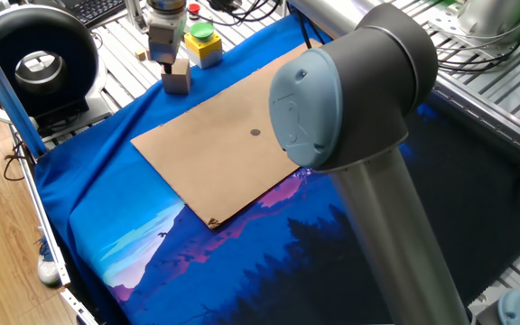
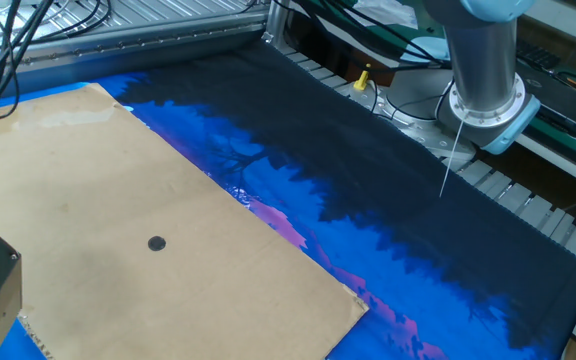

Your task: Grab the block and place it at the designated location

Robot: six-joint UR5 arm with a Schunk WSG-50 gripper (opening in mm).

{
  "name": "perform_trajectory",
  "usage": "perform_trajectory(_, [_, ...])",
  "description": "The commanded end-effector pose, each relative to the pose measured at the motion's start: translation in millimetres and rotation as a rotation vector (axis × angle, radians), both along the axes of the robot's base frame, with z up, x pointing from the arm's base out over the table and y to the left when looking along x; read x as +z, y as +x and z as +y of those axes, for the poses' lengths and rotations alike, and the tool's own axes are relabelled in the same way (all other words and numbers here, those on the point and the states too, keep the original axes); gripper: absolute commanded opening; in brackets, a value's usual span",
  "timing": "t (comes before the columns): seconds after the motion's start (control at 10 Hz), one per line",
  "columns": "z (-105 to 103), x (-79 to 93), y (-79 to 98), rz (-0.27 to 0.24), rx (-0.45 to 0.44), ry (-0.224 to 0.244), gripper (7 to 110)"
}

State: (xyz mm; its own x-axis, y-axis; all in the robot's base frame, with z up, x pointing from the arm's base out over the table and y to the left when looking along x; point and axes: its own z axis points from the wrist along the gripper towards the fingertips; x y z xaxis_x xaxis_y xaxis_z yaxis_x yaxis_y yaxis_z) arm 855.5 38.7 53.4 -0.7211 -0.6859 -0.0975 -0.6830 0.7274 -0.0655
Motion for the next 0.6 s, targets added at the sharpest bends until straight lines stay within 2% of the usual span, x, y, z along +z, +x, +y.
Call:
perform_trajectory(0.0, [3.8,-1.4,0.2,0.000,-0.011,0.022,88])
perform_trajectory(0.1, [6.6,-1.3,0.0,0.001,-0.011,0.032,88])
perform_trajectory(0.5, [3.5,-7.7,4.5,-0.009,-0.005,0.019,88])
